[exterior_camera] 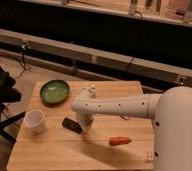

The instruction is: Push the eraser across the table

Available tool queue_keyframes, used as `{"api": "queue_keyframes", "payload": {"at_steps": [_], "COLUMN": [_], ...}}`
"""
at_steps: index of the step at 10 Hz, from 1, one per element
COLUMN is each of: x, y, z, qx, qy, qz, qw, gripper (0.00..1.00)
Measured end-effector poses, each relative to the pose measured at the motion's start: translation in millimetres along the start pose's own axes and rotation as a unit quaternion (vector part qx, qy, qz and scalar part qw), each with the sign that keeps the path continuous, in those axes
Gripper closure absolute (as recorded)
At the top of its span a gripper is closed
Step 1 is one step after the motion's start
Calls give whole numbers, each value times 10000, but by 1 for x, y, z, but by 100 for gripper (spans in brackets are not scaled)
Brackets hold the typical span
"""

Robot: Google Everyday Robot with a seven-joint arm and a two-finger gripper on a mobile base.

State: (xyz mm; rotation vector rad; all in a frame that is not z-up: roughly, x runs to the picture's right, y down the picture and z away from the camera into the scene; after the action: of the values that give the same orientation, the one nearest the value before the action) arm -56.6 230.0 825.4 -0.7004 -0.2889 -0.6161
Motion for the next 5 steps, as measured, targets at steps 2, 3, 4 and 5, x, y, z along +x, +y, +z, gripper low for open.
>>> {"api": "queue_keyframes", "payload": {"at_steps": [2, 3, 4, 5], "x": [-4, -7, -9, -10], "y": [-2, -4, -5, -5], "z": [1, 1, 1, 2], "qx": [4, 1, -4, -9], "qy": [6, 5, 6, 0], "qz": [-52, -99, -128, -149], "qw": [10000, 10000, 9999, 9999], "gripper": [96, 96, 96, 96]}}
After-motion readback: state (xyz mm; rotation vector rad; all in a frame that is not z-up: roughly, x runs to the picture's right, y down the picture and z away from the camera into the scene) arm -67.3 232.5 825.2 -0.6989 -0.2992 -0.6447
